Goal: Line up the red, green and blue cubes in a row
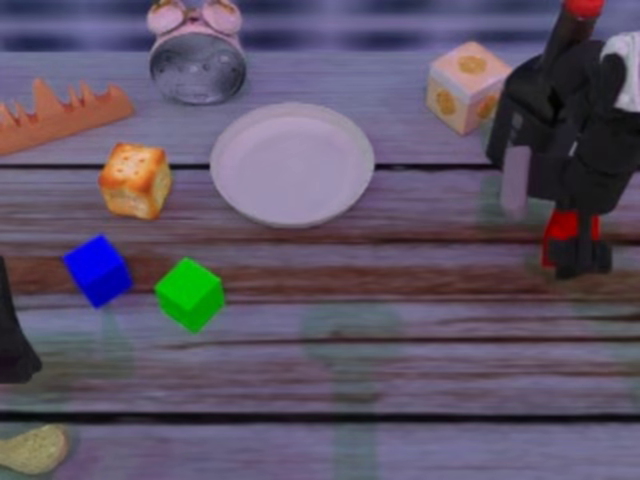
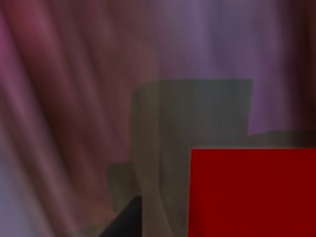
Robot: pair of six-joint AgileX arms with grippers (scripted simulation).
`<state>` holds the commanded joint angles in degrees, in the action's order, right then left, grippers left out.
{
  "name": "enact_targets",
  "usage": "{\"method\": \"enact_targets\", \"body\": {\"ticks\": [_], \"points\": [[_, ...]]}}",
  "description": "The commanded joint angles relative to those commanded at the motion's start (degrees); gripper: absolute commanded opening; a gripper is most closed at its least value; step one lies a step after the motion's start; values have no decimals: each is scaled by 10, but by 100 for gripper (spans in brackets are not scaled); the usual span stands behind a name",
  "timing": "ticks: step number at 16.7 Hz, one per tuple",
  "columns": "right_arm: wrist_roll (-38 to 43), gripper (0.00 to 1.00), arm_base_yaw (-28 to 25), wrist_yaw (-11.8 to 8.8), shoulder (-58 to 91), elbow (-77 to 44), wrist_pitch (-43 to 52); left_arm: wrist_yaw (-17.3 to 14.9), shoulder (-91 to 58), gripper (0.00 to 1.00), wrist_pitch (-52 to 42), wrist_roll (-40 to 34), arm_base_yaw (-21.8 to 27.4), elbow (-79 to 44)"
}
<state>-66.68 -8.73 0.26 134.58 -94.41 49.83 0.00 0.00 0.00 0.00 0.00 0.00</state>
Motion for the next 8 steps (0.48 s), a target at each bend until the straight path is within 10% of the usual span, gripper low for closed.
{"method": "enact_targets", "body": {"ticks": [4, 8], "points": [[0, 2, 0, 0, 0, 0, 0, 0, 0, 100, 0, 0, 0, 0], [0, 0, 0, 0, 0, 0, 0, 0, 0, 100, 0, 0, 0, 0]]}}
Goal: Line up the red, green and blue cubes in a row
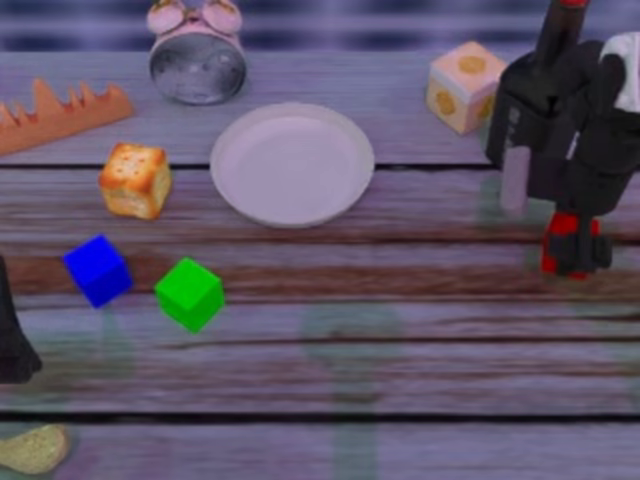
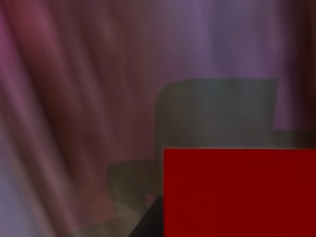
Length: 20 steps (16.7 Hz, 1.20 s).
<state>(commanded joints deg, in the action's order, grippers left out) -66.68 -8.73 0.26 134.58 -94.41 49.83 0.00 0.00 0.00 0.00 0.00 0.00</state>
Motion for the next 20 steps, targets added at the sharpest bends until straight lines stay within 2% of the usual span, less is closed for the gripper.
{"method": "enact_targets", "body": {"ticks": [7, 14, 20], "points": [[7, 0, -1, -2, -22, -6, 26, 0, 0, 100, 0, 0, 0, 0], [7, 0, -4, -2, -68, -76, 144, 0, 0, 100, 0, 0, 0, 0], [12, 0, -10, -2, -63, -85, 151, 0, 0, 100, 0, 0, 0, 0]]}}
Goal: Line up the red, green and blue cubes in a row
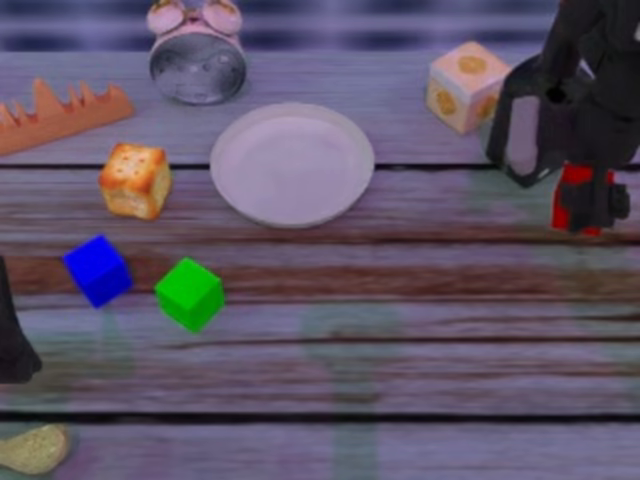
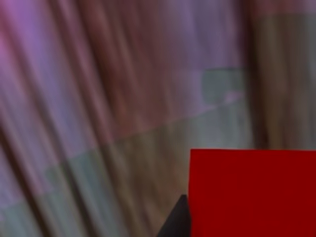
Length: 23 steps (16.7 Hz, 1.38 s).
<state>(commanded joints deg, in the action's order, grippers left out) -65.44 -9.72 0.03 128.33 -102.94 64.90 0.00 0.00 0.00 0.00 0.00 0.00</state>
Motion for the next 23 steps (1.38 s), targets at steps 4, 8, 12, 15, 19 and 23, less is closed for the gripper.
{"method": "enact_targets", "body": {"ticks": [4, 8, 12, 15, 19, 23], "points": [[49, 0, -82, -1, 45, -86, 43, 0, 0, 100, 0, 0, 0, 0], [131, 0, -211, -3, 113, -217, 110, 0, 0, 100, 0, 0, 0, 0], [216, 0, -343, -4, 172, -342, 173, 0, 0, 100, 0, 0, 0, 0], [256, 0, -401, -4, 196, -397, 200, 0, 0, 100, 0, 0, 0, 0], [262, 0, -409, -4, 200, -405, 204, 0, 0, 100, 0, 0, 0, 0], [262, 0, -408, -5, 194, -381, 180, 0, 0, 100, 0, 0, 0, 0]]}}
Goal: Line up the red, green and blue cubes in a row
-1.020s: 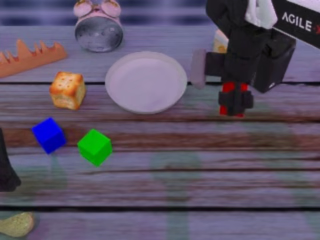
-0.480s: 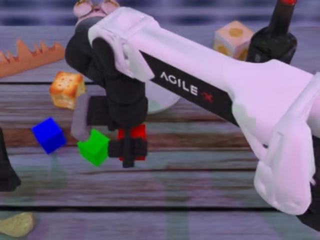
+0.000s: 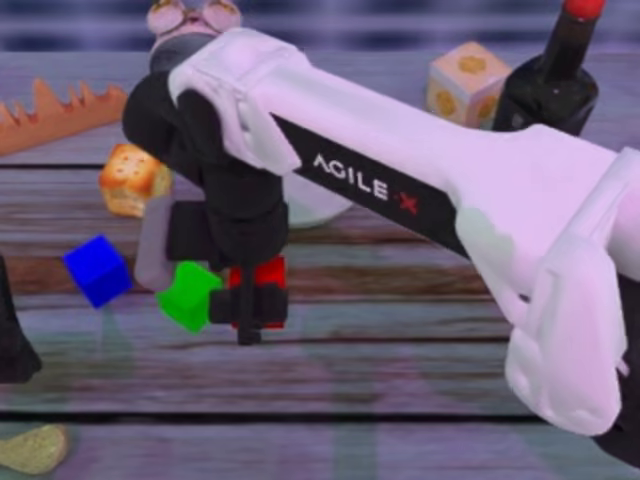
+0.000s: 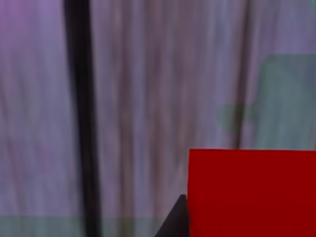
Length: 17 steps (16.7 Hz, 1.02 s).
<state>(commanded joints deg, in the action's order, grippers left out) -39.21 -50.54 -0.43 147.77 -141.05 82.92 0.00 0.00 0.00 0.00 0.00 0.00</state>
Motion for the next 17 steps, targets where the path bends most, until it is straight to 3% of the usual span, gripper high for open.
{"method": "enact_targets", "body": {"ticks": [6, 11, 17], "points": [[2, 0, -1, 0, -5, 140, -131, 0, 0, 100, 0, 0, 0, 0], [1, 0, -2, 0, -5, 154, -144, 0, 0, 100, 0, 0, 0, 0], [1, 45, -2, 0, -5, 154, -144, 0, 0, 100, 0, 0, 0, 0]]}}
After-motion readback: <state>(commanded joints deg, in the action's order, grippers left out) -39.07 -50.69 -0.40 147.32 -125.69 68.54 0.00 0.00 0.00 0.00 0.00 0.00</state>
